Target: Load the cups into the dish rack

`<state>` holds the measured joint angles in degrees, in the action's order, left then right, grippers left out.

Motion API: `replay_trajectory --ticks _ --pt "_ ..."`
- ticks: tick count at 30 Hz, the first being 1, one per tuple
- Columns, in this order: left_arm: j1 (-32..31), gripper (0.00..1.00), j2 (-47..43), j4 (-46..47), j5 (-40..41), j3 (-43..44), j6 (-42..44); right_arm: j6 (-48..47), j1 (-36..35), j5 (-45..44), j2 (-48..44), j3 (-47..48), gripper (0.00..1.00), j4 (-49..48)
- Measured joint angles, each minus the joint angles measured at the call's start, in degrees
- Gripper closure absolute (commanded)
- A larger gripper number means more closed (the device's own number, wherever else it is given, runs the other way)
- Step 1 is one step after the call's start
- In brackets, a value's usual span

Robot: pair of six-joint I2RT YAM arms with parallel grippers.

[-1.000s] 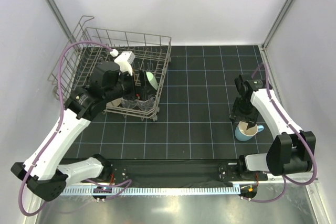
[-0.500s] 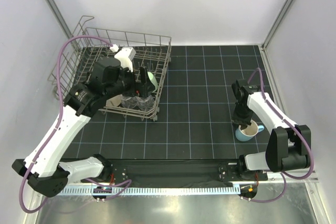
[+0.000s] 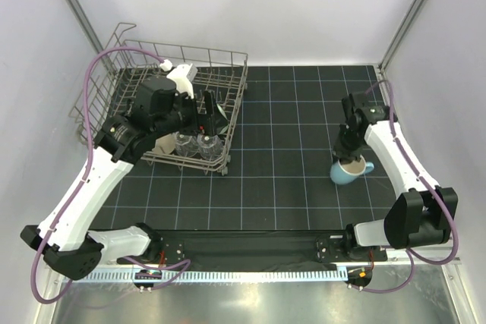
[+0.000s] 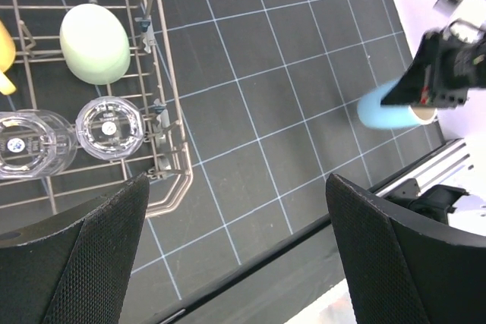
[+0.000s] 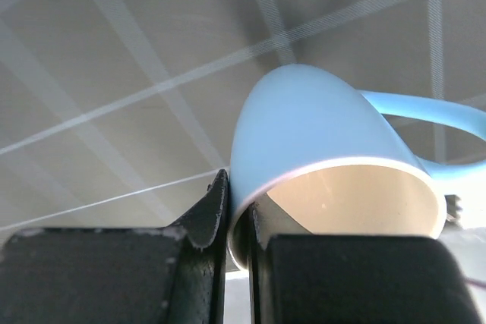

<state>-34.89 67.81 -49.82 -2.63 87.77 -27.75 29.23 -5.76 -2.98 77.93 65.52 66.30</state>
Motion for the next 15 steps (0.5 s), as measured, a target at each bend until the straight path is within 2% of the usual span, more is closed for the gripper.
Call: replay_trajectory --ticks 3,8,12,15 --pt "0.17 0.06 0.35 0.02 -0.48 0.46 -0.37 1.25 0.09 6.12 0.02 7.02 0.96 0.35" --pt "0.55 0.06 0.39 0.33 -1.36 0.61 -0.31 8.92 0.22 22.71 0.07 16.13 0.96 -2.45" --pt "0.81 0.04 0.07 1.46 -2.56 0.63 -0.04 20.70 0.13 36.00 0.07 17.38 0.96 -11.32" --pt "0.92 0.02 -0.66 3.15 -4.42 0.63 -0.07 31.52 0.02 43.54 -0.11 15.93 0.96 -21.84"
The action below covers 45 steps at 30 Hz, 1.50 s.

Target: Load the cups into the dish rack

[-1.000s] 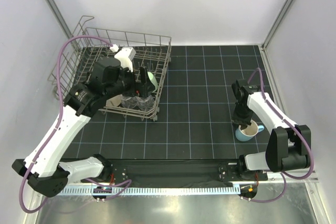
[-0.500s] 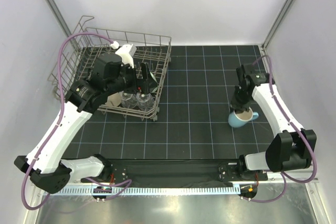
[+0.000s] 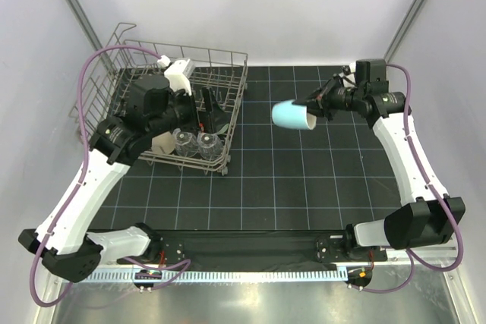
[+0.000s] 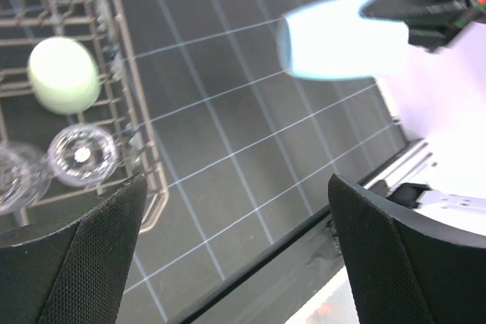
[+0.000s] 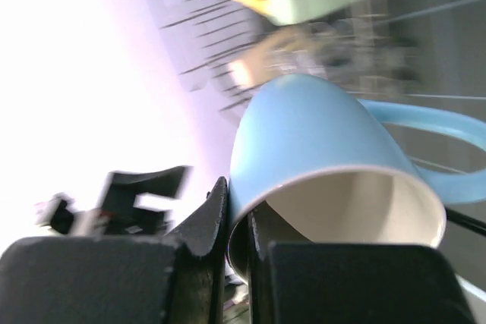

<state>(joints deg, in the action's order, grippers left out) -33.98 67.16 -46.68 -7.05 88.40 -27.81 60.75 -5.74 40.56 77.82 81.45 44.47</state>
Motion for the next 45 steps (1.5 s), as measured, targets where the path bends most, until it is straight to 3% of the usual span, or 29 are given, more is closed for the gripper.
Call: replay_trajectory --ticks 5,10,14,19,24,31,45 --pt "0.15 0.00 -1.62 3.56 -3.85 -0.04 -0.48 18.36 -0.74 7.87 -0.79 -4.72 0.96 -21.81" --pt "0.31 0.00 -4.52 11.93 -10.71 -3.63 -0.50 39.26 -3.50 10.19 -1.88 -11.56 0.96 -46.90" --pt "0.31 0.00 -8.26 19.41 -14.47 -10.43 1.95 46.82 -7.78 8.68 -1.90 -13.84 0.96 -62.31" --pt "0.31 0.00 -12.59 31.58 -17.94 -21.64 7.54 50.58 -14.23 6.32 -0.85 -11.21 0.96 -74.18" --pt "0.31 0.00 -12.28 38.45 -19.61 -24.55 14.01 52.02 -19.21 5.14 1.40 -4.72 0.96 -78.64" --pt "0.31 0.05 -11.28 50.47 -20.28 -25.03 22.23 52.41 -19.65 5.25 0.48 -0.94 0.96 -77.64" --pt "0.31 0.12 -1.73 62.34 -26.40 -21.00 21.07 52.43 -19.65 7.34 -2.34 -1.01 0.96 -74.31"
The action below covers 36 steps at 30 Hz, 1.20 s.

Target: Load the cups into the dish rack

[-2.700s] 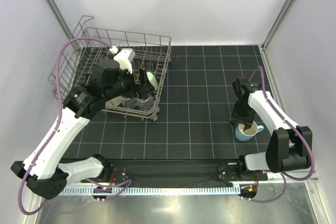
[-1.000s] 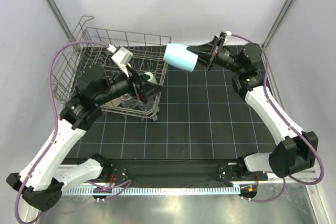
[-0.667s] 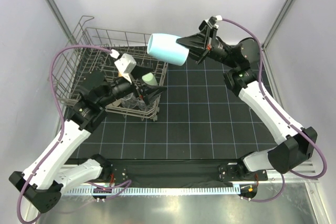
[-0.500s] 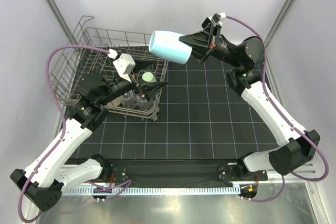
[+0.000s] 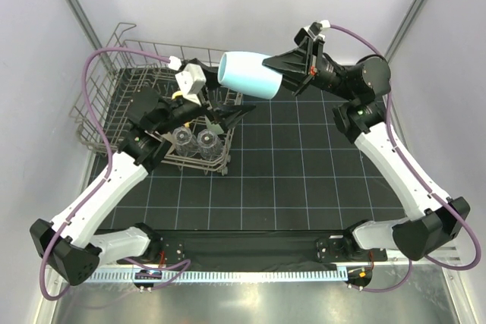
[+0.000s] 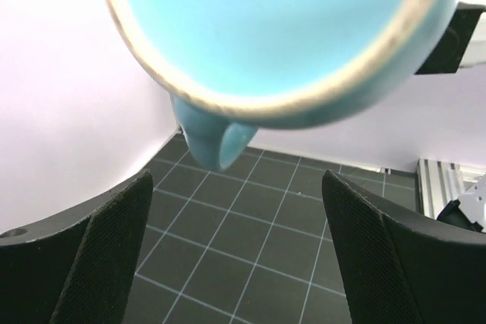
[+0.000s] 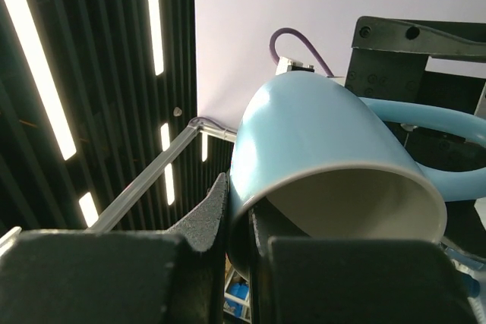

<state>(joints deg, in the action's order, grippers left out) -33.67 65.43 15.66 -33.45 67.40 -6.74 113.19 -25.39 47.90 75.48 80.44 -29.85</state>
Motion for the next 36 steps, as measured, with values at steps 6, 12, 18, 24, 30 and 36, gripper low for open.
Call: replay_trajectory --ticks 6,12,18,24,30,36 --pt "0.00 0.22 0.85 2.97 -2.86 2.67 -2.21 0.00 0.00 1.16 -1.42 -0.96 0.96 -0.04" --pt "-0.20 0.32 1.40 4.85 -5.40 2.97 -3.85 0.00 0.00 1.92 -1.20 -0.96 0.96 -0.09" --pt "-0.81 0.52 3.34 4.96 -7.34 4.11 -4.87 0.24 0.00 2.43 -0.46 -0.94 0.96 -0.11" --pt "-0.33 0.77 4.17 5.25 -7.13 4.76 -4.72 2.51 0.15 2.62 -0.17 -0.31 0.96 -0.59" --pt "0.02 1.00 4.15 5.95 -5.22 5.16 -4.33 4.11 0.15 2.67 0.79 0.50 0.92 -2.99" --pt "0.20 1.00 4.09 5.70 -4.57 5.16 -6.12 4.57 0.26 4.04 3.17 2.97 0.77 -3.58"
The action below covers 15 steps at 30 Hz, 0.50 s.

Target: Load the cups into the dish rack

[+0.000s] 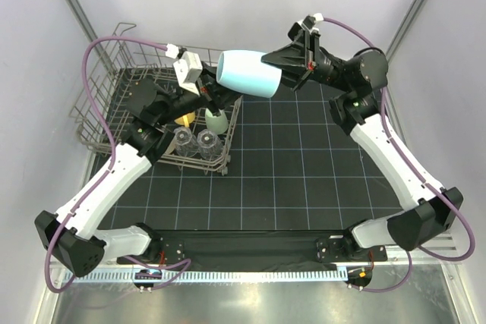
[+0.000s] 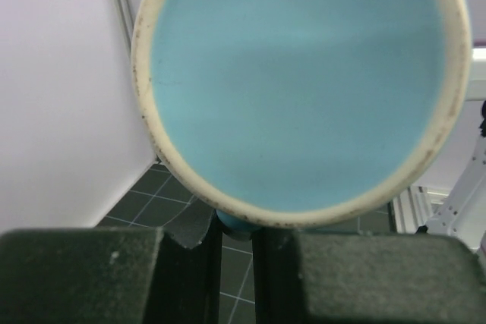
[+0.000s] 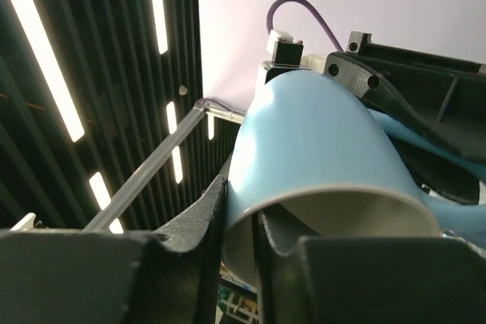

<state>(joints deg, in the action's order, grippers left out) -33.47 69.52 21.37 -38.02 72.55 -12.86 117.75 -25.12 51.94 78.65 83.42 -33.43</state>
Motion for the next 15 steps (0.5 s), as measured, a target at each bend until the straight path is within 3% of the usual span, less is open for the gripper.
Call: replay_trajectory --ticks 4,8,15 --pt "-0.26 1.00 -0.70 -0.57 0.52 -0.28 -3.19 -1.20 0.35 3.06 2.86 4.26 0.64 2.12" --pt "-0.50 1.00 -2.19 -1.75 2.73 -1.49 -5.88 -2.86 1.22 6.86 5.18 10.67 0.55 13.14" --pt "-0.92 1.00 -4.28 -5.53 5.68 -2.64 -8.07 -10.93 2.12 8.83 5.62 14.78 0.53 25.22"
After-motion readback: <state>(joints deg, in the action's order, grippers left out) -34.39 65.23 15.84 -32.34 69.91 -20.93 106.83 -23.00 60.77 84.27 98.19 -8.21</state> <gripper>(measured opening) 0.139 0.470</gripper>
